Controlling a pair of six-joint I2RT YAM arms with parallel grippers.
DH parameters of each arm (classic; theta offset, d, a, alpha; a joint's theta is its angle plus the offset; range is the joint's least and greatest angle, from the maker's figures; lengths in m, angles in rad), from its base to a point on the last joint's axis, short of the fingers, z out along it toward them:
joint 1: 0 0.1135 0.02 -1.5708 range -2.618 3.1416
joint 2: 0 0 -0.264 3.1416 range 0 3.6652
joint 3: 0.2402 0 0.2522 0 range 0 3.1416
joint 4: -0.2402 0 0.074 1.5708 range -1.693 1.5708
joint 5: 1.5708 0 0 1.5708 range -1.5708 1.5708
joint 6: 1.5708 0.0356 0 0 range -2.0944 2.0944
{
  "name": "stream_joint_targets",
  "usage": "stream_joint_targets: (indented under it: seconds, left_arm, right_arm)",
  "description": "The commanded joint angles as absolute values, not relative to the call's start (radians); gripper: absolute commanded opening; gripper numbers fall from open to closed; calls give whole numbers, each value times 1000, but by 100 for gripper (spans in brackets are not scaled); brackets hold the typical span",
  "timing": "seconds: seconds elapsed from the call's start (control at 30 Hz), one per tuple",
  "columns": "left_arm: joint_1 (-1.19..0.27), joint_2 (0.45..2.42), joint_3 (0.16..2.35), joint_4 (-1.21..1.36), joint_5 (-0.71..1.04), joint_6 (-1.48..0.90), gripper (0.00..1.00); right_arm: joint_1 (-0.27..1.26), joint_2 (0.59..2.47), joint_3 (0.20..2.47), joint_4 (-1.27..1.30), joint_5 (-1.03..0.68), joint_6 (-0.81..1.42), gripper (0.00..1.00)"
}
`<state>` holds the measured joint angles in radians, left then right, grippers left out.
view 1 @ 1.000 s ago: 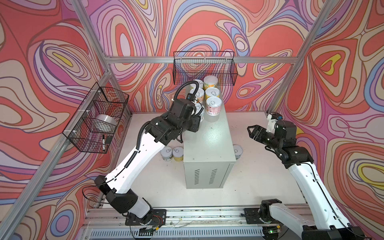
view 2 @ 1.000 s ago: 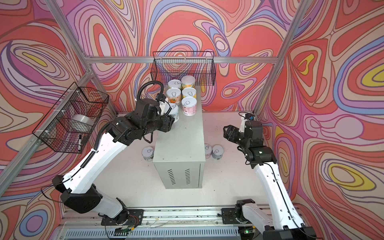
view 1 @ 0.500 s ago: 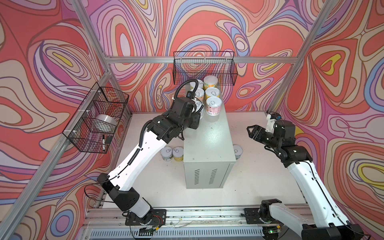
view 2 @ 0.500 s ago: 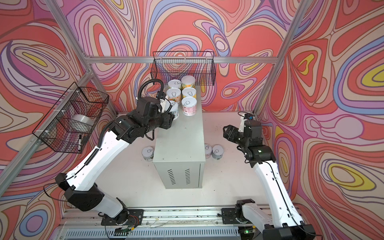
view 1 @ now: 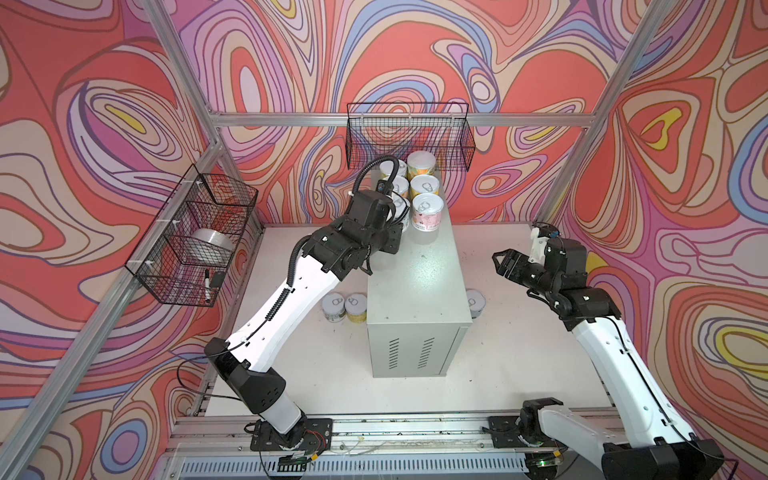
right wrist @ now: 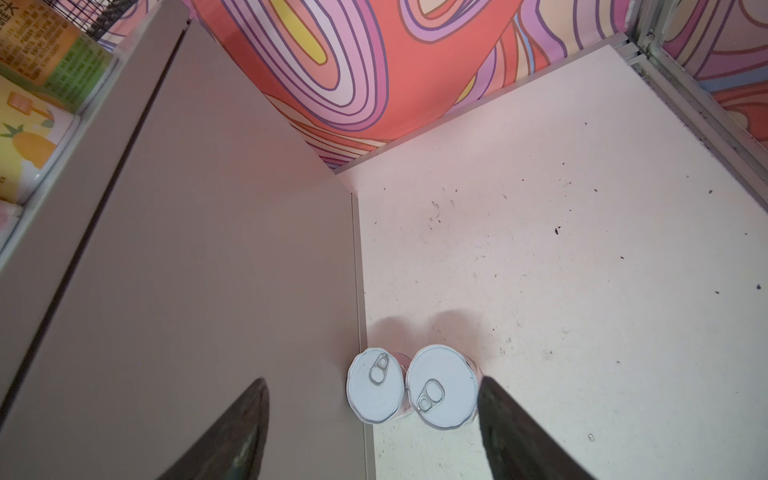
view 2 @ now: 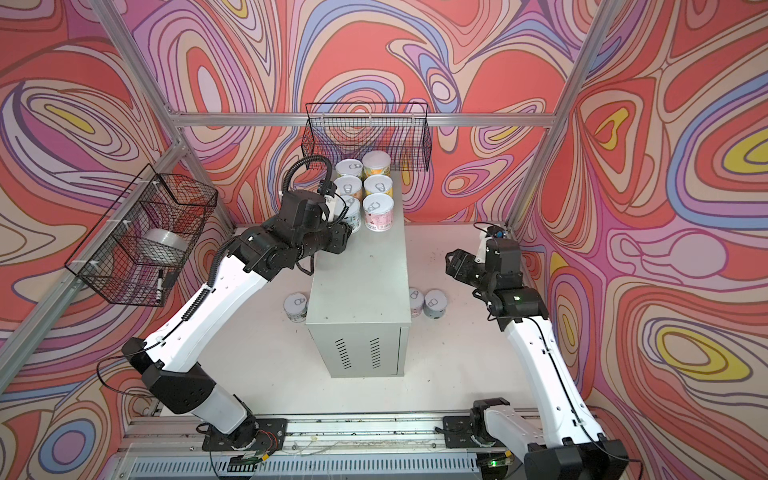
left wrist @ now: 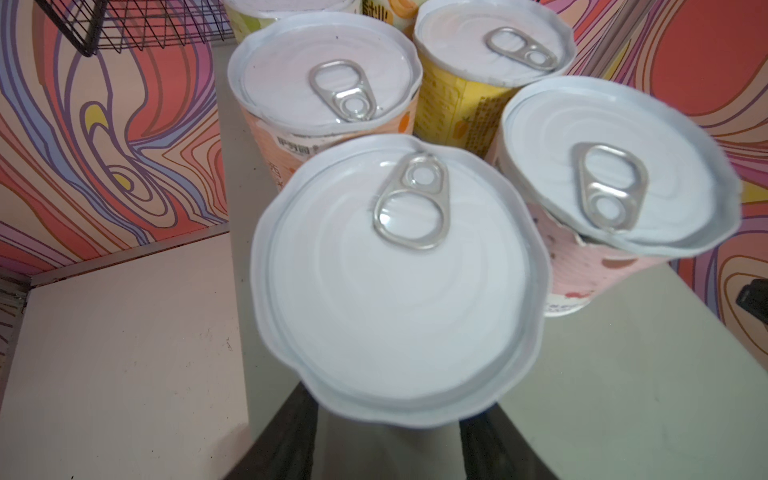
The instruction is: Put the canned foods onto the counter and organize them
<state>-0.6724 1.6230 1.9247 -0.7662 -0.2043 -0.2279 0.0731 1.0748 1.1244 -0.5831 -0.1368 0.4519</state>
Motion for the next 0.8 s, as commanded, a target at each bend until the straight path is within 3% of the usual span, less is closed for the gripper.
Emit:
stream_joint_targets:
  seconds: [0.0,0.1,0.23,0.43,0.63,0.77]
  left_arm:
    - [-668,1639,1957,-756,-197,-218,56]
    - [-668,1638,1956,-761,-207,-225,62]
    - [-669,1622,1950,-764,-230,-231,86]
    - [-672,1559,1935,-790,-204,-226,100]
    - [-690,1387,1798,-789,-213,-230,100]
    - [-690,1267,1730,-856,-322,-274,100]
  right_arm:
    - [70,1078,1150,-575,-124,435,81]
    - [70,1074,1148,-574,-122,433,81]
    - [70,1065,1149,-583,-111,425,81]
    - [70,1040,1120,-586,-99,427,83]
    - [70,1018,1057,-601,-115,435,83]
    - [71,990,1012,-607,-100,433,83]
